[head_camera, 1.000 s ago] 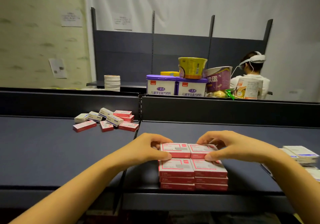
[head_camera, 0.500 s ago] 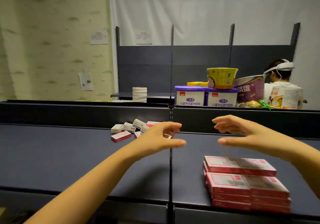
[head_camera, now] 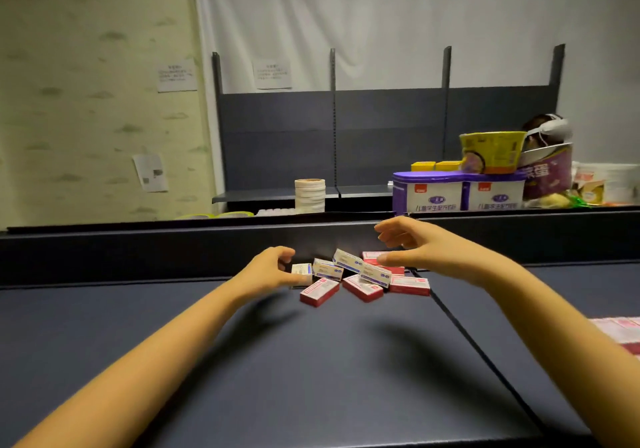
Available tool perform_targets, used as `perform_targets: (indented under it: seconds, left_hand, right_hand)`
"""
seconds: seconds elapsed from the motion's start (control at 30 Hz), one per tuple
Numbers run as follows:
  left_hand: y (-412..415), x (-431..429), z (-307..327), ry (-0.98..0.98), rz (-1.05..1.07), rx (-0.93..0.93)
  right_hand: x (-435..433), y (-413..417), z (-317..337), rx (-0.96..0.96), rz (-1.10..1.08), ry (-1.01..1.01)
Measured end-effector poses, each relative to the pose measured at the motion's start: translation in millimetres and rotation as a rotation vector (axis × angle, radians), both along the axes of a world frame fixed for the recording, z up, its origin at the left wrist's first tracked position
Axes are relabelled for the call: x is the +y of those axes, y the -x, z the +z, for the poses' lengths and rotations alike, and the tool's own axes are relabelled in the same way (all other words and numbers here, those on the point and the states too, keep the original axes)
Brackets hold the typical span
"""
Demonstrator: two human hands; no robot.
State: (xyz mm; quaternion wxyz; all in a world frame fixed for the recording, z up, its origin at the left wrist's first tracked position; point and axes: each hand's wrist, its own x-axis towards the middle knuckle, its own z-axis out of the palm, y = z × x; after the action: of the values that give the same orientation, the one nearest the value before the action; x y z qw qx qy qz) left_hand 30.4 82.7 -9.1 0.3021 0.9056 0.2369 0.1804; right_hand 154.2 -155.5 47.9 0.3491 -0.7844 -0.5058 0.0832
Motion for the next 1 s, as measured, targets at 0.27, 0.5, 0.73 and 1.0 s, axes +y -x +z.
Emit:
perform_targets:
  seconds: [0.27, 0.5, 0.73, 1.0]
  left_hand:
    - [-36, 56, -30, 0.073, 0.025, 0.108]
    - [-65, 39, -39, -0.013, 0.15, 0.028]
    - [-37, 63, -44, 0.048, -0.013, 0.041]
    - [-22, 71, -52, 0.003, 0.05, -0.015]
  right_hand:
    - [50, -43, -39, 0.091, -0.179, -0.101]
    - [60, -64, -66, -0.016, -0.312, -0.06]
    - [57, -70, -77, -0.023, -0.36, 0.132]
    - [59, -60, -75, -0.076, -0.262, 0.071]
